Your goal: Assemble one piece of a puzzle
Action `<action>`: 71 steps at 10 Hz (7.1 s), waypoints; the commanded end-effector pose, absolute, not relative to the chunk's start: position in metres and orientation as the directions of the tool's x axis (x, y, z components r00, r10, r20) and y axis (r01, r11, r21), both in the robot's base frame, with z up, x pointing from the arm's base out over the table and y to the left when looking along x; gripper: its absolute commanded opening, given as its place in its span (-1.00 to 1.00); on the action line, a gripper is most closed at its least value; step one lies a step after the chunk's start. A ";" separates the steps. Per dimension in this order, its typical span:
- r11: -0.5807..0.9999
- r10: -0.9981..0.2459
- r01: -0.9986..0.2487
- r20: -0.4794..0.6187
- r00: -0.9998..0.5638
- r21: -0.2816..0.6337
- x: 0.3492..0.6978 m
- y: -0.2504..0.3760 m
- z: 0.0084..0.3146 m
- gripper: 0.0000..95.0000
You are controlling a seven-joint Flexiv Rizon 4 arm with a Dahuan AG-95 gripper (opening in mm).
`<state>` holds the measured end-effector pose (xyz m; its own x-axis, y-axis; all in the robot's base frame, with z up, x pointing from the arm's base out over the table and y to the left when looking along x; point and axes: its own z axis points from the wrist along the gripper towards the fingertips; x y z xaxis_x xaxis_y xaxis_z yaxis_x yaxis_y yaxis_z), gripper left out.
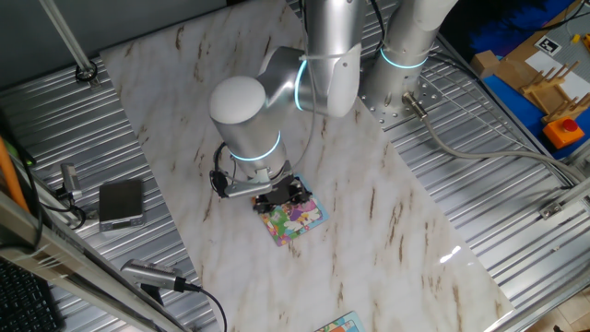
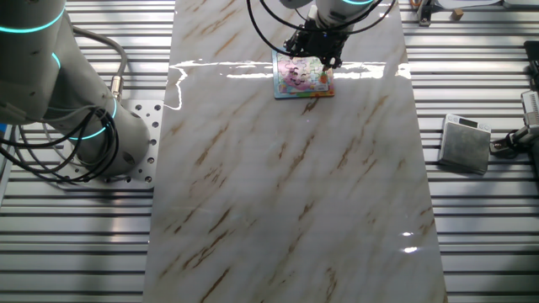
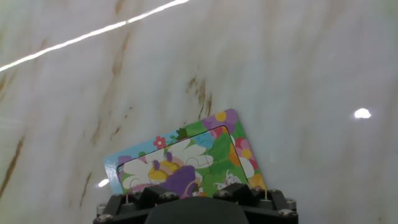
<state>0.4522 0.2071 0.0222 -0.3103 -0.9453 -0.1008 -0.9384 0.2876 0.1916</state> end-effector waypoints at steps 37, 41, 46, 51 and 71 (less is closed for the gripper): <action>0.310 -0.937 -0.932 -0.107 -0.333 0.189 0.419 0.215 0.013 0.60; 0.307 -0.938 -0.933 -0.106 -0.330 0.189 0.419 0.214 0.013 0.60; 0.313 -0.935 -0.930 -0.108 -0.337 0.191 0.415 0.213 0.012 0.60; 0.312 -0.935 -0.931 -0.113 -0.336 0.191 0.410 0.214 0.014 0.60; 0.273 -0.954 -0.948 -0.085 -0.289 0.167 0.399 0.170 0.027 0.20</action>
<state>0.3987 0.1695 0.0257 -0.2882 -0.9539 -0.0837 -0.9477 0.2717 0.1673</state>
